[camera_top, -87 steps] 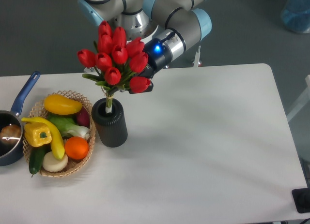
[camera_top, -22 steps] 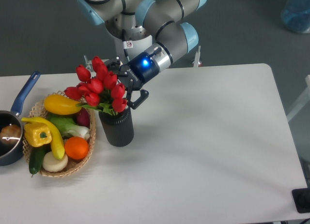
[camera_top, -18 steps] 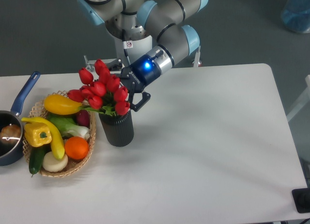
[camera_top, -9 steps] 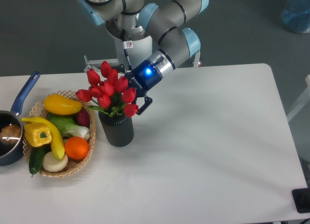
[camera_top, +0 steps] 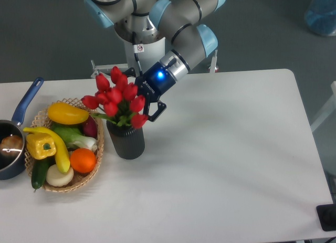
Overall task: Insert the flowers into the vase
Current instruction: 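Tilt the tulips toward the basket and settle them in the vase, then open the gripper and lift it away from the tulips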
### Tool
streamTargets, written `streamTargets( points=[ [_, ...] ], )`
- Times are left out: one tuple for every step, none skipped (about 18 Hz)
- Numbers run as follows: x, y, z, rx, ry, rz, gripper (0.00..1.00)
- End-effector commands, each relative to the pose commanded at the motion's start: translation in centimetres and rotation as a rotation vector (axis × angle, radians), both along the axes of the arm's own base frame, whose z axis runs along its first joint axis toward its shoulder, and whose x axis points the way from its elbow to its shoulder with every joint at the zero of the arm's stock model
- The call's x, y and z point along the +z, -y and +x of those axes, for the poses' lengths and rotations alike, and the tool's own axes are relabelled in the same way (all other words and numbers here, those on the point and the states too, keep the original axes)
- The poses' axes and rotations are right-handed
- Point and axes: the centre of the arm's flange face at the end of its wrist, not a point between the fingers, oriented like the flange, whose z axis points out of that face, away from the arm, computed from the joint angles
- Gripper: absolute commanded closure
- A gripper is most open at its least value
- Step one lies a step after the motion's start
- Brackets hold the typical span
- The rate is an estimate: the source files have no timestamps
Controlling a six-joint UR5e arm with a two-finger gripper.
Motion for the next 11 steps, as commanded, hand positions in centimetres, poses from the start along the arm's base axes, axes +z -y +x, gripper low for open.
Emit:
streamTargets(
  points=[
    [0.3,0.4,-0.1,0.005,-0.008,-0.015,0.00],
    [0.7,1.0,-0.3,0.016,-0.018,-0.035,0.00],
    [0.9,1.2,-0.3,0.019,-0.021,-0.046,0.00],
    [1.1,1.4,-0.2,0.019,-0.030,-0.052,0.00],
    [1.2,1.5,-0.3,0.022,-0.035,-0.061,0.00],
    [1.2,1.9,-0.6,0.029,-0.046,-0.073,0.00],
    [1.4,2.2,-0.7,0.034,-0.056,-0.082,0.00],
    [1.5,2.3,-0.7,0.037,-0.053,-0.085,0.00],
    [1.8,2.4,-0.5,0.037,-0.055,-0.086,0.00],
    [2.1,2.5,-0.3,0.036,-0.056,-0.089,0.00],
    [2.4,2.7,-0.1,0.036,-0.066,-0.099,0.00]
  ],
)
